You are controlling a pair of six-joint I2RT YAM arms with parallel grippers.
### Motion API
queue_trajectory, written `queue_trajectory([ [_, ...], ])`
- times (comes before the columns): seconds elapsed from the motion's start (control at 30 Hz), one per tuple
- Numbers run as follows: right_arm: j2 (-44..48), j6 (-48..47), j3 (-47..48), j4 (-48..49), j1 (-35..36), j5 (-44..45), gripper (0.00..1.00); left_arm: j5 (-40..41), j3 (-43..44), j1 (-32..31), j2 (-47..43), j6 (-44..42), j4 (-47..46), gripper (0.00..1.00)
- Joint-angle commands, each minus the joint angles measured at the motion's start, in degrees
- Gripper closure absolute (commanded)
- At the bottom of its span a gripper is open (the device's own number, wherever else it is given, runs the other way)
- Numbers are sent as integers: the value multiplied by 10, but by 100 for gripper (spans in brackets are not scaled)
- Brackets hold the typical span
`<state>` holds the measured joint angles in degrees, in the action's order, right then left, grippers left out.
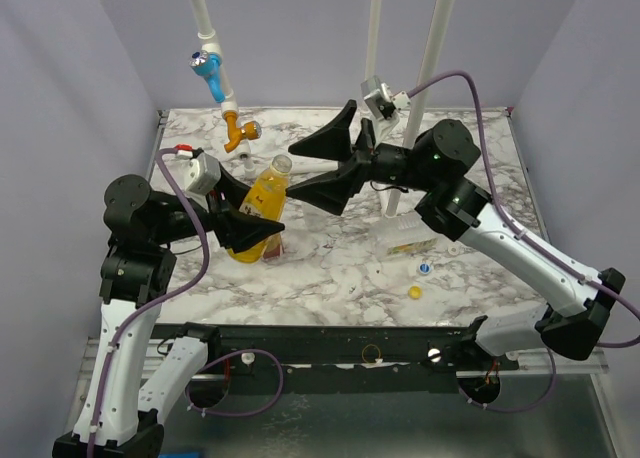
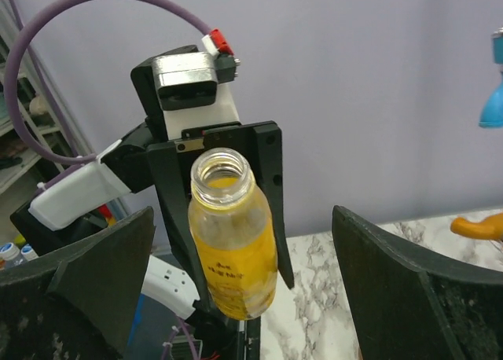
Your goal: Unscrew the bottle caps
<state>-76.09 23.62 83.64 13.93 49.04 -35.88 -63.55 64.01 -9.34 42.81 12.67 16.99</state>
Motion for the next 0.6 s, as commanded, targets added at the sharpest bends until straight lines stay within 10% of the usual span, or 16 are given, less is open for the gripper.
queue_trajectory([
  [0.0,-24,-26,29,37,17,-17,3,6,0,0,9,3,-3,100],
  [0.2,-46,-2,30,76,20,-20,11,4,-2,0,17,2,-3,100],
  [0.57,-97,25,41,83,21,-3,60,-11,-6,0,14,6,-5,99],
])
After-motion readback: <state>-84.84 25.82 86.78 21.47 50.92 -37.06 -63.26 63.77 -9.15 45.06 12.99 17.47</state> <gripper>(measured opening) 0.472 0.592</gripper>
